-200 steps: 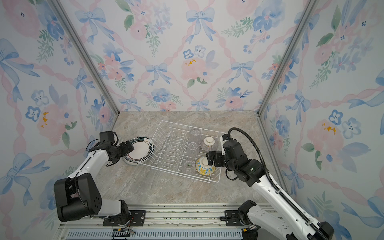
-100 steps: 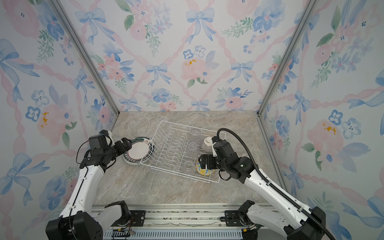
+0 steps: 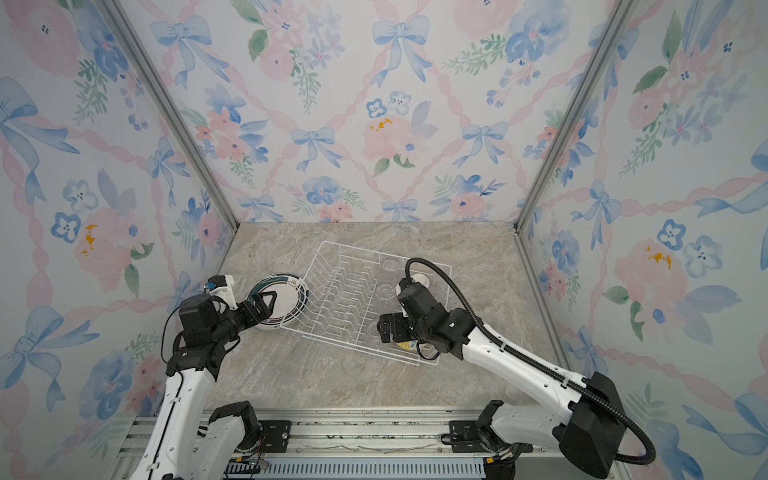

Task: Unload the mixed dishes from the dish rack
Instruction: 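Reach the right gripper into the rack toward a clear plastic cup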

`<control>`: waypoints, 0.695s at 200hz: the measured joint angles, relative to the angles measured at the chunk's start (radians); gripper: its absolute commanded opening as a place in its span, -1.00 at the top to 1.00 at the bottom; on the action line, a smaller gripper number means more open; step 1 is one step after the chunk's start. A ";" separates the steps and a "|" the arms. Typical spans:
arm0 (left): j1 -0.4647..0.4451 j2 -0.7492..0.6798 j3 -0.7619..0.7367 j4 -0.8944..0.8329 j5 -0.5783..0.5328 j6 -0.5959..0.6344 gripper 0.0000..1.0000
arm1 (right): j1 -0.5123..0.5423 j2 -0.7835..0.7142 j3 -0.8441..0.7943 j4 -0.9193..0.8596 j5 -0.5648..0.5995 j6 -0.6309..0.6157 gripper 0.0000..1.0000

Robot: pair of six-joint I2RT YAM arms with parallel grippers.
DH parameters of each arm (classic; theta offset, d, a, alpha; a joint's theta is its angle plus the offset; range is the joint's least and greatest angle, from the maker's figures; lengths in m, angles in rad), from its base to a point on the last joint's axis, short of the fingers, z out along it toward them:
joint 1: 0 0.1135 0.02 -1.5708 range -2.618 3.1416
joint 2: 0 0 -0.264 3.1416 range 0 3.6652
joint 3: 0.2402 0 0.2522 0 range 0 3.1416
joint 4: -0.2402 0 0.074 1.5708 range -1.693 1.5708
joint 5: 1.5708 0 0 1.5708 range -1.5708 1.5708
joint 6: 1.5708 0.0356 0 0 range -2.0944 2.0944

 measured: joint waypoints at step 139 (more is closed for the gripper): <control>0.022 -0.085 -0.010 0.006 -0.028 0.000 -0.96 | 0.145 0.274 0.184 -0.058 0.115 -0.020 -0.66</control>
